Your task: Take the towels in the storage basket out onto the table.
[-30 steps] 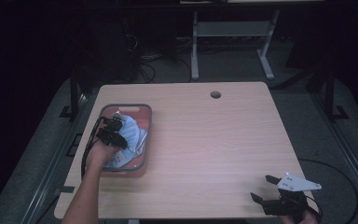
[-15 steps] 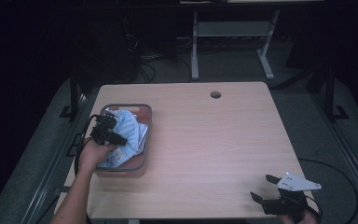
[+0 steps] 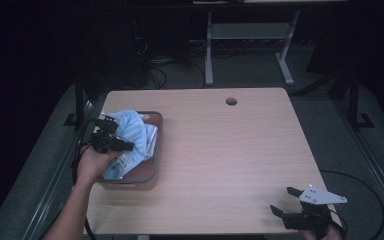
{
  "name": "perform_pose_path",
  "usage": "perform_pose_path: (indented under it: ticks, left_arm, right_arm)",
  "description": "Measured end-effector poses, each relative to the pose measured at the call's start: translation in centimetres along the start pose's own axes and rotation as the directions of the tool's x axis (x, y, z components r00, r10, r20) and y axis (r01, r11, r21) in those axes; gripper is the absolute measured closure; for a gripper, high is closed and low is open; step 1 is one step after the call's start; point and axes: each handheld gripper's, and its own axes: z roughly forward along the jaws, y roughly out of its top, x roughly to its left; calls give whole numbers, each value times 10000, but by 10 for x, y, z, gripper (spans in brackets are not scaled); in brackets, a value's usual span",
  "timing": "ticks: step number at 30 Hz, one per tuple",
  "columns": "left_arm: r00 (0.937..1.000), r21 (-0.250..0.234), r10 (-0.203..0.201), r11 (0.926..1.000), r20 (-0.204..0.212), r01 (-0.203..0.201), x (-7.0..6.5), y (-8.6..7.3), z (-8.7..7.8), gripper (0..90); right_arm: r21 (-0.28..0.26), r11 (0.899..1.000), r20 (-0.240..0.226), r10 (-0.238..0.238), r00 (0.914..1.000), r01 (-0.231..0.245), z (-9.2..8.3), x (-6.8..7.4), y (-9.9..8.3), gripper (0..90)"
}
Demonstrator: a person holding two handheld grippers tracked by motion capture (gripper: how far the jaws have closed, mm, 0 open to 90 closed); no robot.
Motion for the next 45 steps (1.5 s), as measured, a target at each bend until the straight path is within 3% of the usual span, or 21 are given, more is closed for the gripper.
perform_pose_path:
  ticks: [6, 12, 18, 25, 37, 45]
  left_arm:
    - [9992, -401, -85, 9991, 394, 101, 1, 1, -15, 610]
    - [9997, -514, -40, 9987, 226, 52, -2, 4, -26, 610]
    - [9987, -696, 5, 9976, 504, 30, -9, 11, -31, 609]
    - [9964, -871, 242, 9961, 807, -171, -21, 22, -32, 609]
    - [9938, -901, 535, 9949, 973, -448, -34, 32, -30, 610]
    - [9871, -1050, 989, 9908, 1258, -859, -52, 42, -31, 609]
  right_arm:
    - [9, 10000, -21, -26, 10000, 26, 0, 0, 0, 144]
    - [-25, 10000, -8, -9, 10000, 9, -1, -1, 0, 144]
    - [-60, 9999, 13, 80, 10000, -80, -2, -2, 0, 144]
    - [-66, 9999, -16, 96, 10000, -96, -2, -3, 0, 144]
    - [-56, 10000, -85, 7, 10000, -8, -1, -3, 0, 144]
    - [-51, 10000, -77, 35, 10000, -35, -1, -2, 1, 144]
